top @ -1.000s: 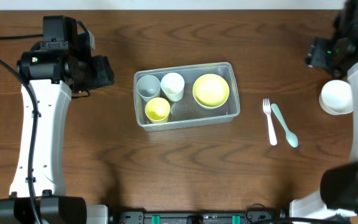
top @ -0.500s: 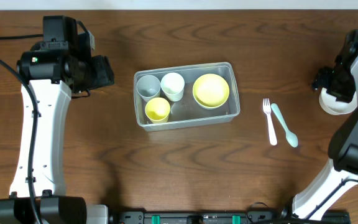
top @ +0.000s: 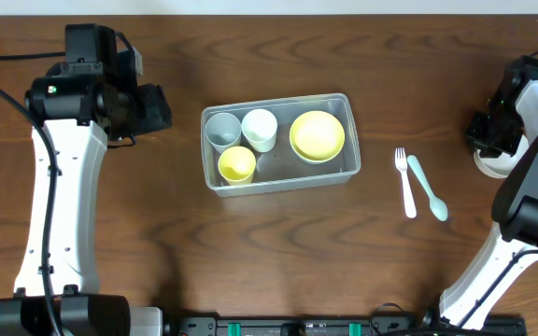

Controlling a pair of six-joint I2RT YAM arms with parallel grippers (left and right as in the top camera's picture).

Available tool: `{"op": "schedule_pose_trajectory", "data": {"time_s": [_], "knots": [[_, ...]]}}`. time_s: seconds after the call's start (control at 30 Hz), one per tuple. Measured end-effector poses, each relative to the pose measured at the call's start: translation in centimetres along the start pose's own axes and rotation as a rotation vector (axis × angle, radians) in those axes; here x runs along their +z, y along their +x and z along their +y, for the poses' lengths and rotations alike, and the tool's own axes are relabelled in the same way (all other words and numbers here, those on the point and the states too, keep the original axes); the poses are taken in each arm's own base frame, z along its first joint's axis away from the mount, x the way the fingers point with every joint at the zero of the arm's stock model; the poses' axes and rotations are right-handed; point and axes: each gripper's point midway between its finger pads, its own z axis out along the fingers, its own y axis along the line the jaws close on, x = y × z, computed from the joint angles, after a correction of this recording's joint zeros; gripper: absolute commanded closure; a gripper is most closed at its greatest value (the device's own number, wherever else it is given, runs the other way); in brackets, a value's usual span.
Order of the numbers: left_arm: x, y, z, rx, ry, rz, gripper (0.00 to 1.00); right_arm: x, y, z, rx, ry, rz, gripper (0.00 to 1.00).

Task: Pack container
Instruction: 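Reach the right gripper to the white bowl and grasp it, then stack the white bowl onto the yellow bowl and withdraw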

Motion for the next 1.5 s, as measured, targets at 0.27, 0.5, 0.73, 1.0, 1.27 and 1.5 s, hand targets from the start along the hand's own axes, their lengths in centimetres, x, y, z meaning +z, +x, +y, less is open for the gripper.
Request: {"op": "schedule_pose_trajectory", "data": {"time_s": [0.27, 0.5, 0.73, 1.0, 1.27, 1.5], "knots": [[0.0, 0.0, 0.0, 0.0, 0.0, 0.001, 0.39, -0.3, 0.1, 0.1, -0.009, 0.001, 0.001, 0.99], [0.0, 0.0, 0.0, 0.0, -0.001, 0.002, 0.39, -6.4, 0.3, 4.8, -0.167, -0.1, -0.141, 0.99], [0.0, 0.1, 0.0, -0.001, -0.001, 0.003, 0.39, -22.3, 5.6, 16.9, -0.603, -0.309, -0.55, 0.99], [0.0, 0.1, 0.0, -0.001, -0.001, 0.003, 0.39, -24.0, 16.1, 27.8, -0.998, -0.401, -0.566, 0.99], [0.0, 0.3, 0.1, -0.002, -0.002, 0.011, 0.39, -15.1, 18.9, 32.2, -1.12, -0.308, -0.355, 0.99], [0.0, 0.3, 0.1, -0.002, -0.003, 0.011, 0.39, -10.2, 19.2, 32.6, -1.132, -0.248, -0.239, 0.92]]}}
